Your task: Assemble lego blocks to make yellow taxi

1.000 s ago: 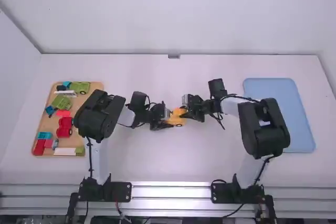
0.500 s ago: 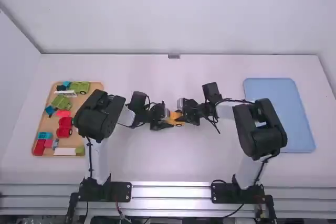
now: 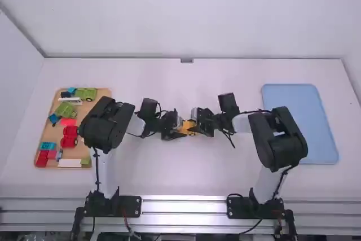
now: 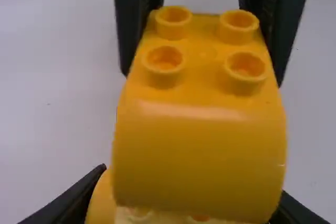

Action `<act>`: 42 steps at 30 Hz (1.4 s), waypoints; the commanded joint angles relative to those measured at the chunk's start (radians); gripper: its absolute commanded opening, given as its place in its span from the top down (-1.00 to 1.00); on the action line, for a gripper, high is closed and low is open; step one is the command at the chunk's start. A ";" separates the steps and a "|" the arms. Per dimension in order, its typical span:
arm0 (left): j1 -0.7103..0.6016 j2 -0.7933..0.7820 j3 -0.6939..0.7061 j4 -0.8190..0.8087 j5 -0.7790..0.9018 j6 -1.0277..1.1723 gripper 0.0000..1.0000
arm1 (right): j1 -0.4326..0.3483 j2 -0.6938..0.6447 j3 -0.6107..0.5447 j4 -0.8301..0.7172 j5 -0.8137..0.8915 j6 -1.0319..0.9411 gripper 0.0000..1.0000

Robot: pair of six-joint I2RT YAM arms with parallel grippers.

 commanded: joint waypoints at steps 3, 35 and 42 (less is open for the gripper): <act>-0.001 0.019 -0.010 -0.011 -0.030 -0.010 0.18 | -0.030 0.082 0.075 -0.056 -0.097 -0.012 0.89; -0.001 0.019 0.020 -0.051 -0.030 -0.041 0.30 | -0.025 0.121 0.088 -0.169 0.011 -0.096 1.00; -0.001 0.019 0.034 -0.091 -0.029 -0.027 0.35 | -0.049 0.100 0.088 -0.168 0.009 -0.107 1.00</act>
